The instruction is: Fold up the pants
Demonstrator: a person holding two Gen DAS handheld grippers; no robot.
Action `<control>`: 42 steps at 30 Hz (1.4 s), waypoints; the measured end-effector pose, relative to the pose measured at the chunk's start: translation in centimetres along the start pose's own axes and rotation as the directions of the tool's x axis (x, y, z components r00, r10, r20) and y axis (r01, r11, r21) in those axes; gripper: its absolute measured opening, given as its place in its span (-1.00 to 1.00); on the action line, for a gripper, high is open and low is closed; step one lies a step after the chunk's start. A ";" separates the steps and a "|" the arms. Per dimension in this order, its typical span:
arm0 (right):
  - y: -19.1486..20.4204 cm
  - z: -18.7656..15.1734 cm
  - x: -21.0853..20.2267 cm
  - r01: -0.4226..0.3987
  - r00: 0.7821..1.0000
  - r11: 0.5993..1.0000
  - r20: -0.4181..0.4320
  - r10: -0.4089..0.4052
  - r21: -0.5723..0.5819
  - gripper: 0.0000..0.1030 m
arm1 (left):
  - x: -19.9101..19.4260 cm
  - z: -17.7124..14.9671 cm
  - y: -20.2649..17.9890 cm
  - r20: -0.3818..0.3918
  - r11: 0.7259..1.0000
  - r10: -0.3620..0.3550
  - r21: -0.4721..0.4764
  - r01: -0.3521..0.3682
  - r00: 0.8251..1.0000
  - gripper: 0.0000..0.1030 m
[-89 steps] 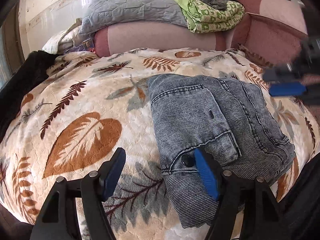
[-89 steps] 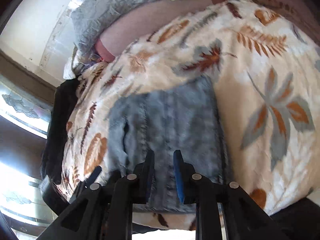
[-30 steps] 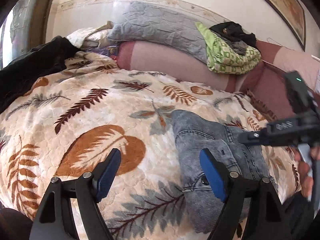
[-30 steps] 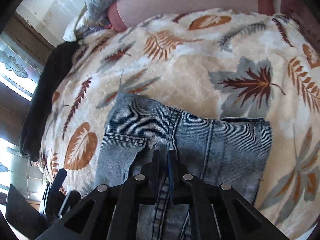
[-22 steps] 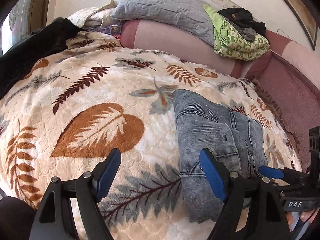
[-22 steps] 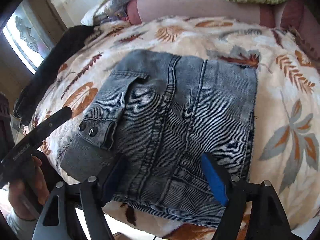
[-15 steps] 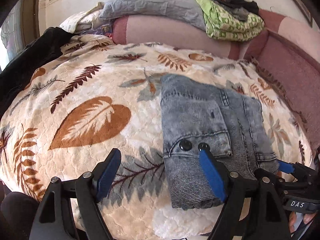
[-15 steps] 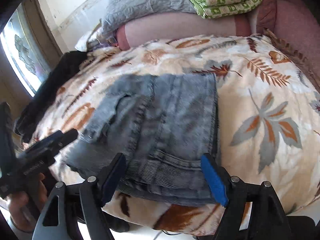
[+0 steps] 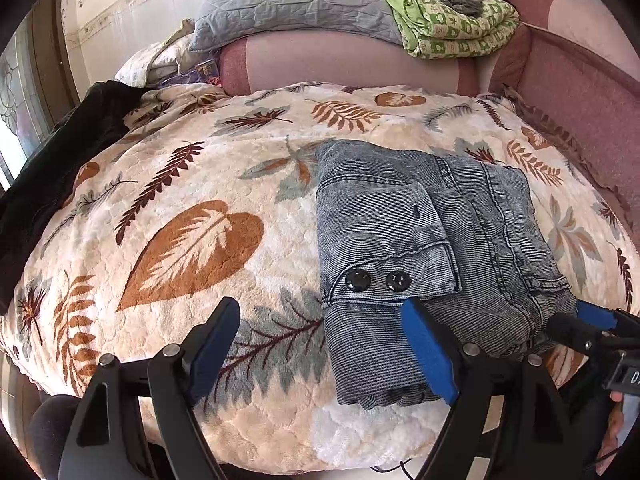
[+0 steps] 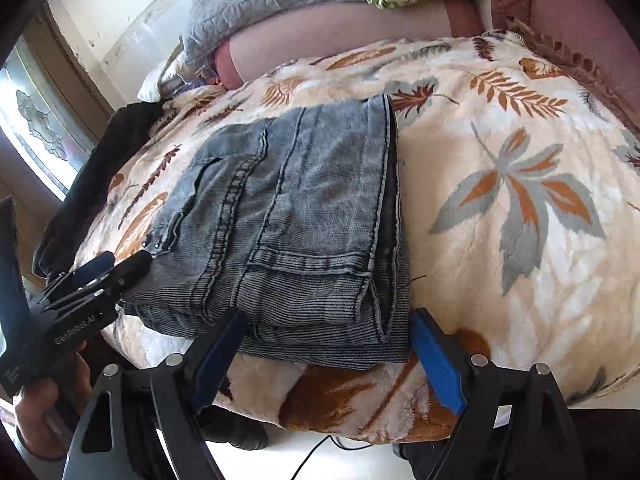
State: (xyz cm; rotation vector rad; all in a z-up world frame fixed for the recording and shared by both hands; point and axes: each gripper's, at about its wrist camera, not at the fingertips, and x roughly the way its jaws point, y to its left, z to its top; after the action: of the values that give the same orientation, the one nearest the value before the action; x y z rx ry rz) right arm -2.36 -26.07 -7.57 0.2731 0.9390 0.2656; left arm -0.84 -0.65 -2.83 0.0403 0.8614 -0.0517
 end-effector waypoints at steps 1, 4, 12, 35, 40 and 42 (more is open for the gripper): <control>-0.6 0.1 -0.3 -0.020 1.000 0.999 0.012 0.020 0.038 0.67 | -0.2 0.1 0.3 0.004 1.000 -0.020 -0.011 0.020 1.000 0.62; -2.9 0.5 -1.7 -0.104 0.993 0.978 0.074 0.091 0.179 0.67 | -1.0 0.7 2.2 0.031 0.991 -0.107 -0.080 0.109 0.994 0.62; -7.2 5.8 -0.5 -0.290 0.950 0.885 -0.004 0.313 0.364 0.67 | 5.4 3.8 6.2 -0.113 0.880 -0.423 -0.289 0.377 0.899 0.62; 2.7 12.6 3.8 -0.217 0.961 0.971 -0.152 0.230 0.100 -0.55 | 2.9 8.6 4.4 -0.028 0.897 -0.428 -0.133 0.421 0.903 -0.56; 5.8 18.2 2.5 -0.268 0.960 0.963 -0.079 0.270 0.028 -0.55 | 1.5 13.7 7.6 0.075 0.901 -0.410 -0.121 0.417 0.909 -0.56; 7.2 19.9 3.2 -0.270 0.960 0.963 -0.078 0.269 -0.006 -0.55 | 2.1 15.1 8.4 0.084 0.906 -0.395 -0.131 0.403 0.915 -0.55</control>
State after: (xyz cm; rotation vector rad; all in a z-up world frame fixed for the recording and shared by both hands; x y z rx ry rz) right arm 15.01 -20.56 3.68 0.3787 0.9744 0.5372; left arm 12.47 6.85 5.57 -0.2757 0.8045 -0.3735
